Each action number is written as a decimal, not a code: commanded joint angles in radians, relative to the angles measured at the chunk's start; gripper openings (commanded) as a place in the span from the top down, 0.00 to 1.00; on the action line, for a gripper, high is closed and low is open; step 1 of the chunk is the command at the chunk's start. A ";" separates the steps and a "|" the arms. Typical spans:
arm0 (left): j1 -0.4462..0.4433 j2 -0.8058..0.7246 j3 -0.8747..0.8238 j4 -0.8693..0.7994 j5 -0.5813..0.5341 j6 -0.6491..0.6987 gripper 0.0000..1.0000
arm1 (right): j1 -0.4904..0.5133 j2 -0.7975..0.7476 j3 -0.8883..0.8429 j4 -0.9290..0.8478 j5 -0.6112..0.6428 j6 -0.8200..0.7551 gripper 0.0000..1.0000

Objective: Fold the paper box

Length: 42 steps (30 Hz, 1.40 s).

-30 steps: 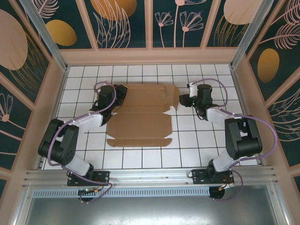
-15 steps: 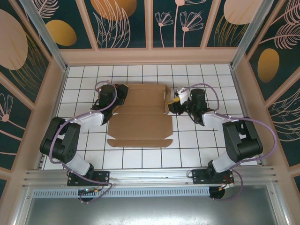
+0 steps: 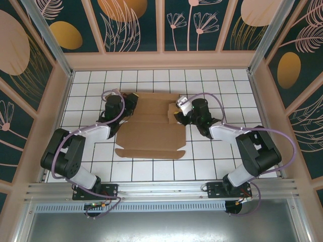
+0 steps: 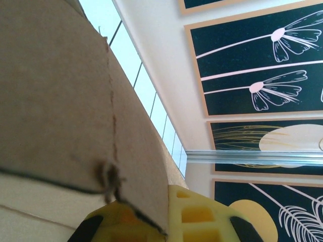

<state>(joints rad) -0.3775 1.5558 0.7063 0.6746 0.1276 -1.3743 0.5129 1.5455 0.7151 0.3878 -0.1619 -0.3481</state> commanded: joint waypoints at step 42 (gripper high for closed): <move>0.000 -0.076 -0.056 -0.071 -0.009 -0.038 1.00 | 0.039 0.273 0.226 -0.033 0.445 0.145 0.69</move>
<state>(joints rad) -0.3779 1.4925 0.6384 0.6899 0.1154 -1.3975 0.5640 1.7767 0.8909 0.4328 0.1490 -0.2611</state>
